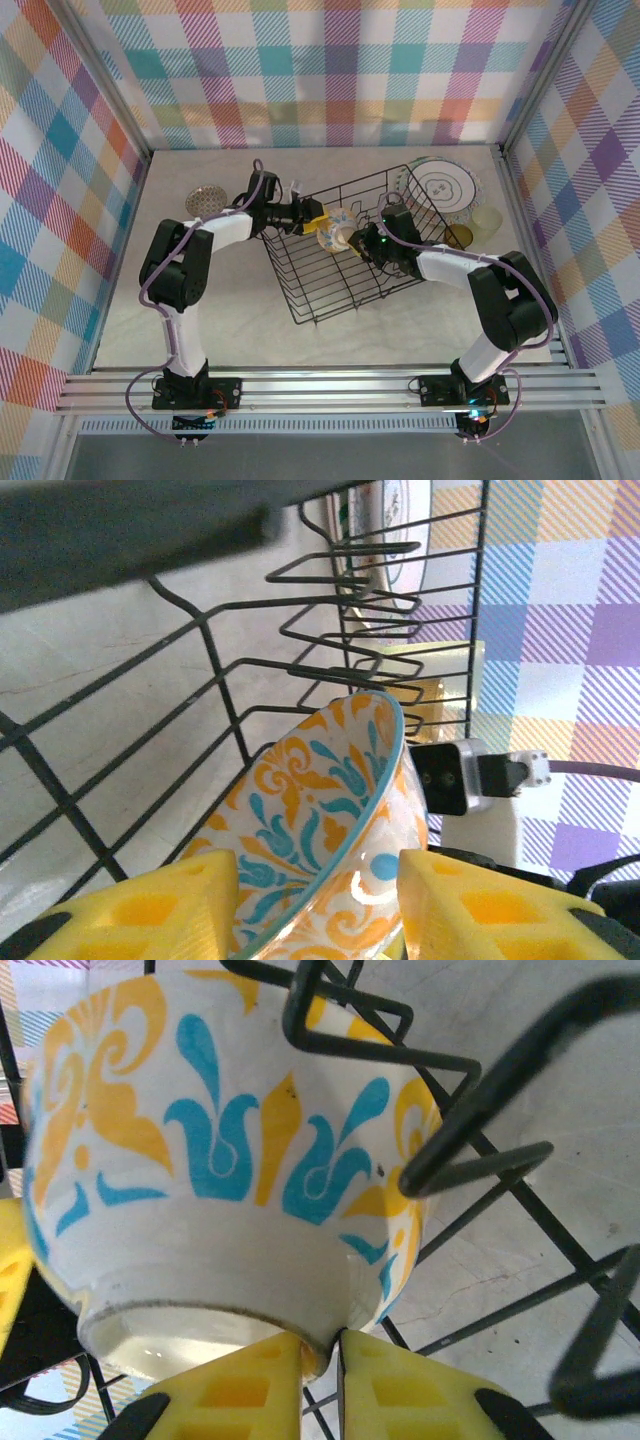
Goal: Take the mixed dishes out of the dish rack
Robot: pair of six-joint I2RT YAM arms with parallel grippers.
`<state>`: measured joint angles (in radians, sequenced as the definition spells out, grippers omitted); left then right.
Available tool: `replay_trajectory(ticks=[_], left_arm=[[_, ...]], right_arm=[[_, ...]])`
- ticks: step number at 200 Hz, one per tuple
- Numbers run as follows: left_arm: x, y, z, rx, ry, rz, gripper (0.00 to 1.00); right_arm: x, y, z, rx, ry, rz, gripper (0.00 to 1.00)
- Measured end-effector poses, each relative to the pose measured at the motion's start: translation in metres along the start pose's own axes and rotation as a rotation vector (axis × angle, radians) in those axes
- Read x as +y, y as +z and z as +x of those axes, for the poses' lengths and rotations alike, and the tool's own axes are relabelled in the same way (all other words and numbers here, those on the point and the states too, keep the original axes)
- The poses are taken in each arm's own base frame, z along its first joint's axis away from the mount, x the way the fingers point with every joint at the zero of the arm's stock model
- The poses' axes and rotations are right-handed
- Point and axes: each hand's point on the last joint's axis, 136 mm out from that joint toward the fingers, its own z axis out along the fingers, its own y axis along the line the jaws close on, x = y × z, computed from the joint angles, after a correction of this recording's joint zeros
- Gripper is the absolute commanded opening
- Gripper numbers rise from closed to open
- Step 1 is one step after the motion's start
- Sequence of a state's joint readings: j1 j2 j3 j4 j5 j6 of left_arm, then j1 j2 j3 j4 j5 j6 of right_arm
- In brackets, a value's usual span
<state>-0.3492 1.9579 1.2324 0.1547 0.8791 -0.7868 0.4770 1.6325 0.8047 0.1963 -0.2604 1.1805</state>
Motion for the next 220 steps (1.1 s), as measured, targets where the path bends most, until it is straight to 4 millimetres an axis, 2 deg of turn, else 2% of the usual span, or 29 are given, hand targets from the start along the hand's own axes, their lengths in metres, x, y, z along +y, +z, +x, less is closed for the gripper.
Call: replay_trajectory(ticks=[60,104,168,220], left_arm=[[-0.001,-0.002,0.009,0.022,0.016,0.002,0.4],[-0.001,-0.004,0.015,0.045,0.089,-0.014,0.35],[-0.002,-0.005,0.022,0.083,0.188,0.002,0.35],[-0.004,-0.008,0.029,0.128,0.287,0.011,0.28]], right_arm=[[-0.002,-0.001,0.002,0.02,-0.023,0.02,0.18],[-0.003,-0.002,0.003,0.04,-0.023,0.021,0.18],[-0.002,-0.002,0.003,0.094,-0.024,0.013,0.19],[-0.002,-0.002,0.004,0.148,-0.023,0.005,0.19]])
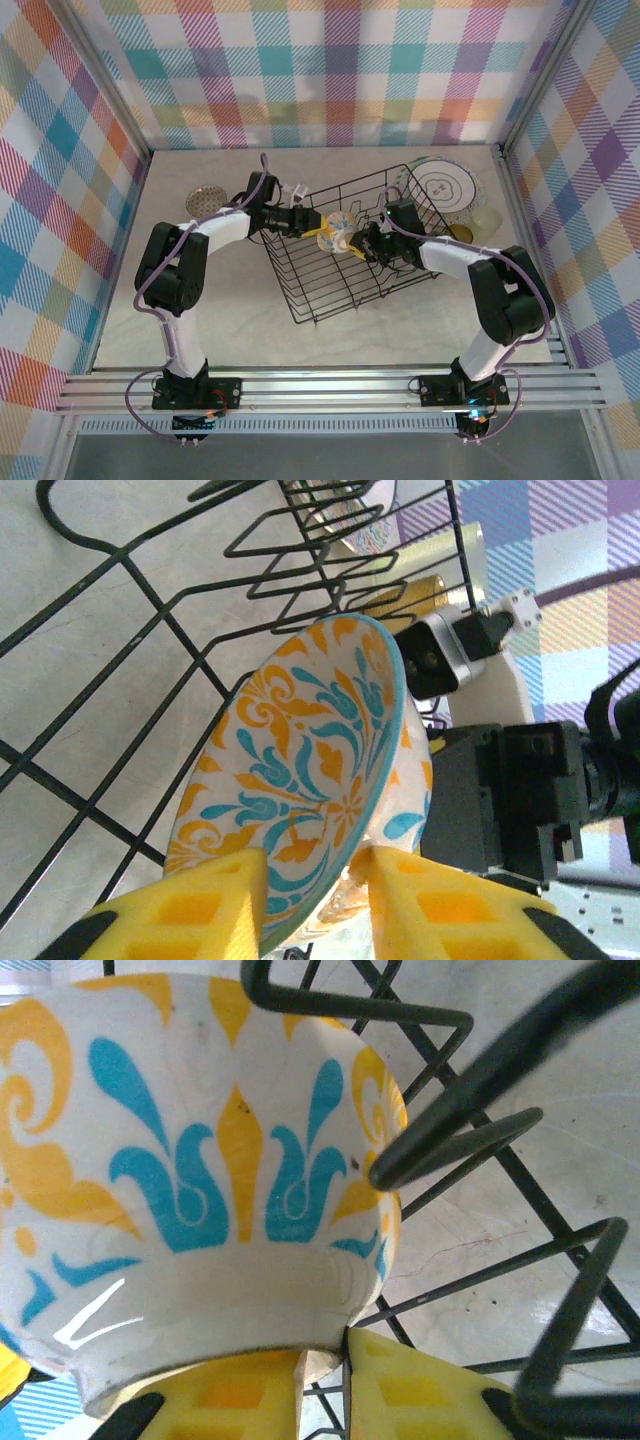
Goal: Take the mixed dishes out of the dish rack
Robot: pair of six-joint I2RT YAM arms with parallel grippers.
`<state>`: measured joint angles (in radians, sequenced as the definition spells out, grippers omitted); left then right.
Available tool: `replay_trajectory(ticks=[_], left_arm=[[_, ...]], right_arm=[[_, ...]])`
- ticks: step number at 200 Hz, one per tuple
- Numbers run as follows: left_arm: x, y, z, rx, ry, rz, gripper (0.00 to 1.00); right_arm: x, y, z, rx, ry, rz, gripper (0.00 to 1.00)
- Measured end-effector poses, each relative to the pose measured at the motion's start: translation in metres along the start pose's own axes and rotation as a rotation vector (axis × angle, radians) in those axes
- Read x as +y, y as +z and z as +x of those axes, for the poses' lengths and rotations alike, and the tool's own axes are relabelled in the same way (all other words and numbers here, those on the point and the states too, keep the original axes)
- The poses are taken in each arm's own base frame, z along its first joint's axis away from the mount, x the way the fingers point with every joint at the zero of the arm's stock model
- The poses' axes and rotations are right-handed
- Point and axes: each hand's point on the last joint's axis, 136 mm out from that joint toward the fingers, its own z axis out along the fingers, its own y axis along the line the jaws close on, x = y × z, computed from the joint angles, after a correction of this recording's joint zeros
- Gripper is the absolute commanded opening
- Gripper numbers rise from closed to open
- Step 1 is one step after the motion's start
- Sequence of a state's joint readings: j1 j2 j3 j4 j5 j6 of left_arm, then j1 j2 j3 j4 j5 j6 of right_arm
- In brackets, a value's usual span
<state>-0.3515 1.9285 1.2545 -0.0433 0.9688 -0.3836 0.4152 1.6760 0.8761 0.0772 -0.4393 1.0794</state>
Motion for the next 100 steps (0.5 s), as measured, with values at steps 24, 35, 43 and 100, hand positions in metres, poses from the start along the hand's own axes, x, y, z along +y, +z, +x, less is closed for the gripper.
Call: replay_trajectory(ticks=[24,35,43,100], left_arm=[[-0.002,-0.001,0.003,0.019,0.04,0.004,0.24],[-0.004,-0.001,0.004,0.027,0.056,0.007,0.22],[-0.005,-0.002,0.004,0.028,0.07,0.01,0.21],[-0.032,0.003,0.02,0.093,0.1,0.107,0.19]], right_arm=[[-0.001,0.002,0.001,0.028,0.004,0.005,0.19],[-0.001,0.002,0.002,0.044,0.005,0.006,0.19],[0.0,0.003,0.003,0.056,0.004,0.005,0.19],[0.007,0.008,-0.01,0.045,-0.01,-0.013,0.2]])
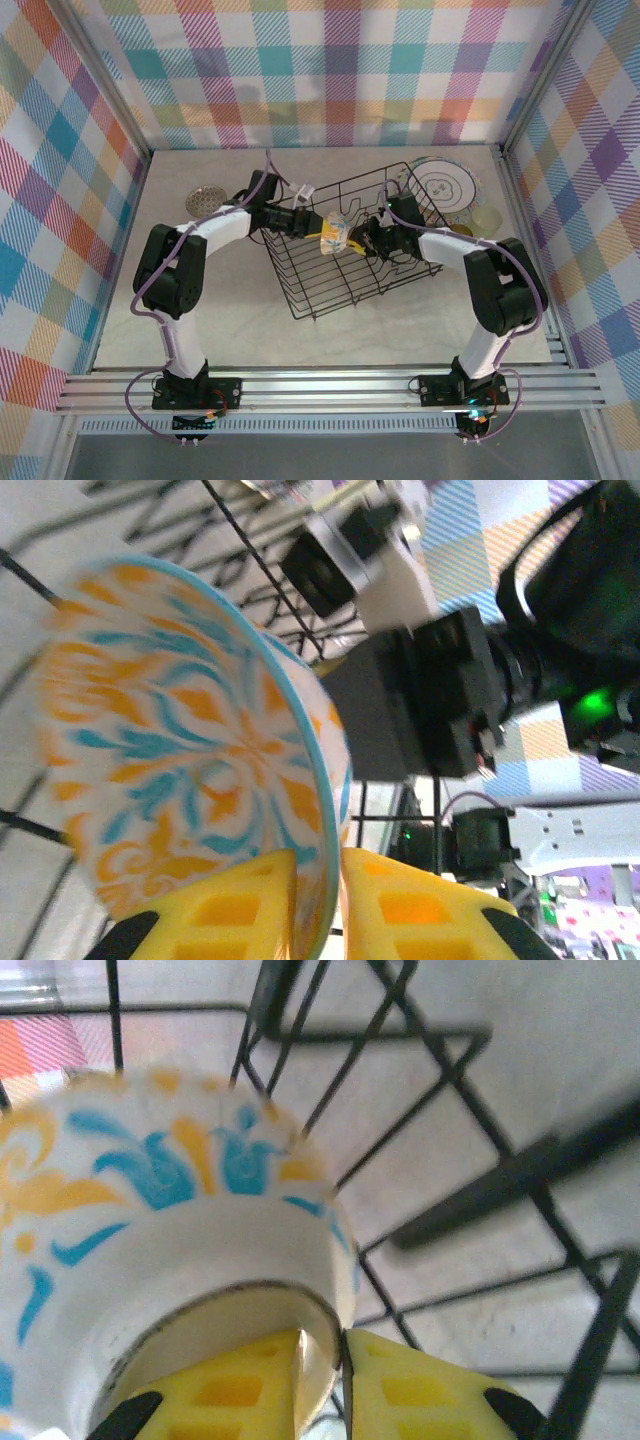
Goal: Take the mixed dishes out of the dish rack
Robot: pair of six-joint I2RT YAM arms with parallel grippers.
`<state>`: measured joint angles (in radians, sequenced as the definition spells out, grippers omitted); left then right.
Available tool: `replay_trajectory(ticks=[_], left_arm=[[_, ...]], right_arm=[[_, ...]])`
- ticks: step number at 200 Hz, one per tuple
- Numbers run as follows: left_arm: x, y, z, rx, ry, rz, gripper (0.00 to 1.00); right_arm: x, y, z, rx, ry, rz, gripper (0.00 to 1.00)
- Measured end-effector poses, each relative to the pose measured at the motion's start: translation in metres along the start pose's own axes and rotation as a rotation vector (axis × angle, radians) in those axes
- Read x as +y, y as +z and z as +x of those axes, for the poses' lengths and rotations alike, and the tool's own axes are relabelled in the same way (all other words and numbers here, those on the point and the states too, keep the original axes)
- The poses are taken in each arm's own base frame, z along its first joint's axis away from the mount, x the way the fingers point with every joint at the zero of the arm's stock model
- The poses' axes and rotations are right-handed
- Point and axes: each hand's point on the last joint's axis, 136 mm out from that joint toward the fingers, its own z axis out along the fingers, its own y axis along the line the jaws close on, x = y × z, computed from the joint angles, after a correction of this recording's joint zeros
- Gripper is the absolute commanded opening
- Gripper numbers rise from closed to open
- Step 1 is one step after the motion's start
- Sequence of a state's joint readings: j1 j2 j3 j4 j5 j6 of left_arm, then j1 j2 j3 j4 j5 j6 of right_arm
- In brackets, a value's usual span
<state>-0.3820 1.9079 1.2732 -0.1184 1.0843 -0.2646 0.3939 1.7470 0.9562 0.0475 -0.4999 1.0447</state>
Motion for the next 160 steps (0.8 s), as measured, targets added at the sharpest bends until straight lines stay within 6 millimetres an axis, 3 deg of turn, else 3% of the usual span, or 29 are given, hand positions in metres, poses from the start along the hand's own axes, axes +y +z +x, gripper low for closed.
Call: replay_trajectory(ticks=[20,48,97,160], left_arm=[[-0.006,0.013,0.017,0.054,-0.02,0.012,0.28],[-0.008,0.019,0.031,0.101,-0.065,0.023,0.13],[-0.008,0.018,0.025,0.09,-0.07,0.006,0.0],[-0.006,0.016,0.016,0.062,-0.119,-0.053,0.0]], right_arm=[[0.003,0.001,-0.004,-0.013,-0.008,-0.01,0.2],[0.004,0.002,-0.005,-0.015,-0.013,-0.014,0.2],[0.004,0.002,-0.005,-0.015,-0.014,-0.015,0.2],[0.004,0.002,-0.005,-0.015,-0.014,-0.014,0.22]])
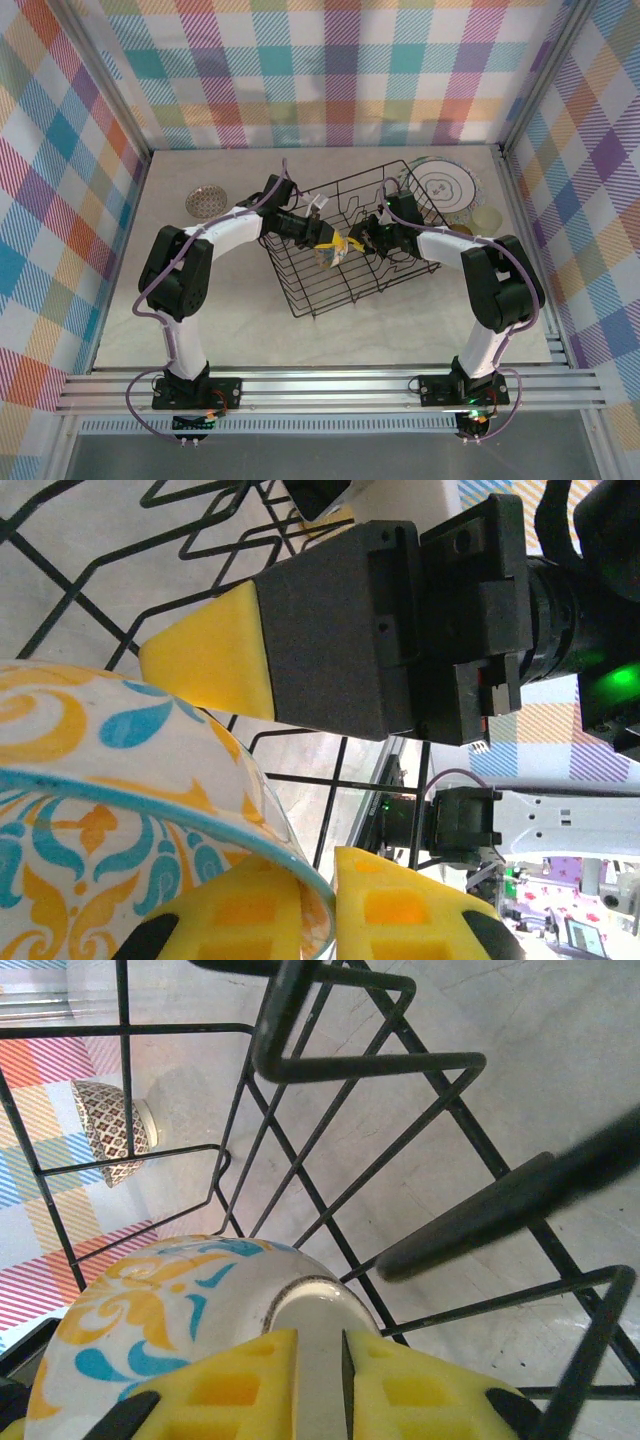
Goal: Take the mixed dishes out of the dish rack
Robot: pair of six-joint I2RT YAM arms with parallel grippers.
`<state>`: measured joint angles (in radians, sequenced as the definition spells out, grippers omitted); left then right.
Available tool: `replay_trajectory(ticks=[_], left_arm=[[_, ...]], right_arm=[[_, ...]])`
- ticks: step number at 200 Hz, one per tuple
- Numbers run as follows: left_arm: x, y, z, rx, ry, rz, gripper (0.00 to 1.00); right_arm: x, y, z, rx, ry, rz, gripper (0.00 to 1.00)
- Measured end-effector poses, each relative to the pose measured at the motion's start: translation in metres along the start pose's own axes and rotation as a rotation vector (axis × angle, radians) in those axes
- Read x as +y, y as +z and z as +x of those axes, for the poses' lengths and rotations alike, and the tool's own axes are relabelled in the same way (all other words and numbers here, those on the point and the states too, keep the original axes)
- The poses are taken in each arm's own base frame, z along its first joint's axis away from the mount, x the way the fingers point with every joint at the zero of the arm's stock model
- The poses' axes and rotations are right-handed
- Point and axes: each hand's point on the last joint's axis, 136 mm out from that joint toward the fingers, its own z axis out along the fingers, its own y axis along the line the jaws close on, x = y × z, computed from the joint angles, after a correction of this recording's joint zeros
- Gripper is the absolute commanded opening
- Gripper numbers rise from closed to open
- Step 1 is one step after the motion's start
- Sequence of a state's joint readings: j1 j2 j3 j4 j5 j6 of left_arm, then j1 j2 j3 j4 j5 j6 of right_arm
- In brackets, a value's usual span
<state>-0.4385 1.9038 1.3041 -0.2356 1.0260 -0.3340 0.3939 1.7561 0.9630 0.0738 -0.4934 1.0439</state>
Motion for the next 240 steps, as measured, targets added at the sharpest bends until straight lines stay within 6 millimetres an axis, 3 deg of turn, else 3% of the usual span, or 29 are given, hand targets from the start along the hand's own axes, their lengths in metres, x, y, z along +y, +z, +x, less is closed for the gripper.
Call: replay_trajectory(ticks=[67,118,141,201,240], left_arm=[[-0.007,-0.028,-0.006,-0.089,-0.088,-0.137,0.0],[-0.049,-0.083,-0.04,-0.264,-0.03,-0.154,0.0],[-0.062,-0.099,-0.048,-0.313,-0.003,-0.155,0.0],[-0.065,-0.114,-0.044,-0.316,-0.003,-0.215,0.0],[-0.077,-0.153,-0.053,-0.371,0.057,-0.352,0.0]], right_arm=[[0.002,-0.003,0.002,0.01,-0.036,0.033,0.36],[0.032,-0.014,-0.006,0.008,-0.105,0.034,0.39],[0.041,-0.019,-0.007,0.003,-0.13,0.025,0.4],[0.043,-0.036,0.0,-0.005,-0.16,0.054,0.41],[0.054,-0.059,0.006,-0.039,-0.231,0.063,0.45]])
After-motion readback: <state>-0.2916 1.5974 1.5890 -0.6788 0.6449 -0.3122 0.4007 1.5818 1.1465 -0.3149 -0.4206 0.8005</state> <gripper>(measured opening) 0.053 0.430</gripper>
